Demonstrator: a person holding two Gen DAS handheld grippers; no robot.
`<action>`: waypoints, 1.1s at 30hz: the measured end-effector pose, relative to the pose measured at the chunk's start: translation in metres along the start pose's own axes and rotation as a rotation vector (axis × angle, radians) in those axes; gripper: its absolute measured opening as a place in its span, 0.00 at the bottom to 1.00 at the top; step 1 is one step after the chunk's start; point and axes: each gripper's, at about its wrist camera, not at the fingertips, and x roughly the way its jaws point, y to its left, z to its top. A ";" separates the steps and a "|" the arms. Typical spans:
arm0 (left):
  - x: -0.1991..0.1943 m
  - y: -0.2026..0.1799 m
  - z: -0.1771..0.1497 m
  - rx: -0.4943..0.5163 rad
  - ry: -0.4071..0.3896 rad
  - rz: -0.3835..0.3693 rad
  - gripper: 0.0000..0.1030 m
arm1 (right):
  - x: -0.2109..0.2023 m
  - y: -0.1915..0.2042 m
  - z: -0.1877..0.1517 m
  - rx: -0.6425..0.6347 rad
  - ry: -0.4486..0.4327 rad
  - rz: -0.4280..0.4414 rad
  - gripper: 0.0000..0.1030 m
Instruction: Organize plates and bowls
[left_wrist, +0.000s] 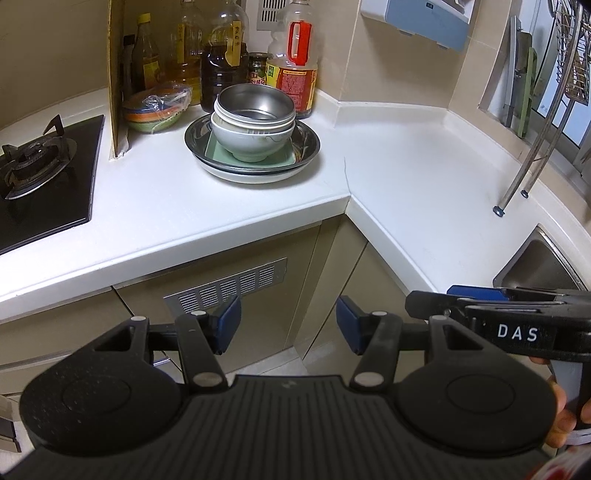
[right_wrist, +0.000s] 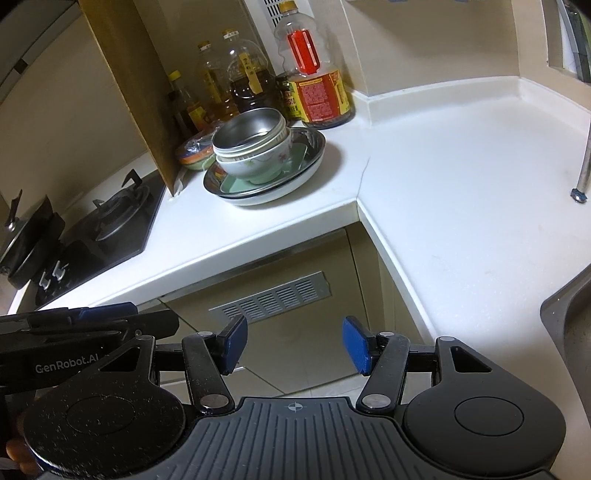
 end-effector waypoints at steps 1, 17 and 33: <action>0.000 0.001 0.000 0.001 0.000 0.000 0.53 | 0.000 0.000 0.000 0.000 0.001 0.001 0.56; 0.000 0.000 0.000 0.002 -0.002 0.000 0.53 | 0.000 0.000 0.002 0.002 -0.002 -0.001 0.56; -0.001 -0.002 0.002 0.005 -0.005 0.003 0.53 | -0.002 0.000 0.003 0.003 -0.005 0.002 0.56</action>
